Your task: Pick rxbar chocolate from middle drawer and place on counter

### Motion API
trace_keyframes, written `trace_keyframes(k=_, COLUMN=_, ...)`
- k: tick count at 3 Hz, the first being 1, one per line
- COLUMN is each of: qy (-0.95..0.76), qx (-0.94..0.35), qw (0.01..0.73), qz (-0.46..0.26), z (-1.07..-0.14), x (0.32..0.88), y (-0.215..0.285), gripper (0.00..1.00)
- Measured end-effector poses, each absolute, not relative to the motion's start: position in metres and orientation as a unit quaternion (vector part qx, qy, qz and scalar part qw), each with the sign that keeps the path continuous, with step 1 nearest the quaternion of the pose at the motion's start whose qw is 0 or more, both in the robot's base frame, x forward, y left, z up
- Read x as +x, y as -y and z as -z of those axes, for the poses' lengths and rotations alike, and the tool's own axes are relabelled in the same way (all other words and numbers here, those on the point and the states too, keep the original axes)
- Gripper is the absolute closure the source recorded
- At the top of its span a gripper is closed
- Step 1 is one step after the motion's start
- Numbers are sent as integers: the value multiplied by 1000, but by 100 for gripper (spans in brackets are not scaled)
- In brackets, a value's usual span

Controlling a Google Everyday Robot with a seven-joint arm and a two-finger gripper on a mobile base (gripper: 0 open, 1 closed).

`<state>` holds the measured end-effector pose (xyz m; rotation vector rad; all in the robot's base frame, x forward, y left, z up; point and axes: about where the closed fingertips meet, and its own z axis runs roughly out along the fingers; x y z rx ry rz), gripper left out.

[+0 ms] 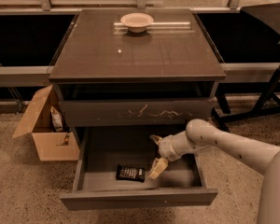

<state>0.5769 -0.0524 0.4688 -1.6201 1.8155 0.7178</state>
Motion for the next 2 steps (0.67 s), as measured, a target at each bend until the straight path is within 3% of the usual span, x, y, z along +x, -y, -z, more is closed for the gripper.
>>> trace_keyframes(k=2, qy=-701, qx=-608, qw=286, qz=-237, z=-414, x=605, y=16, gripper=0)
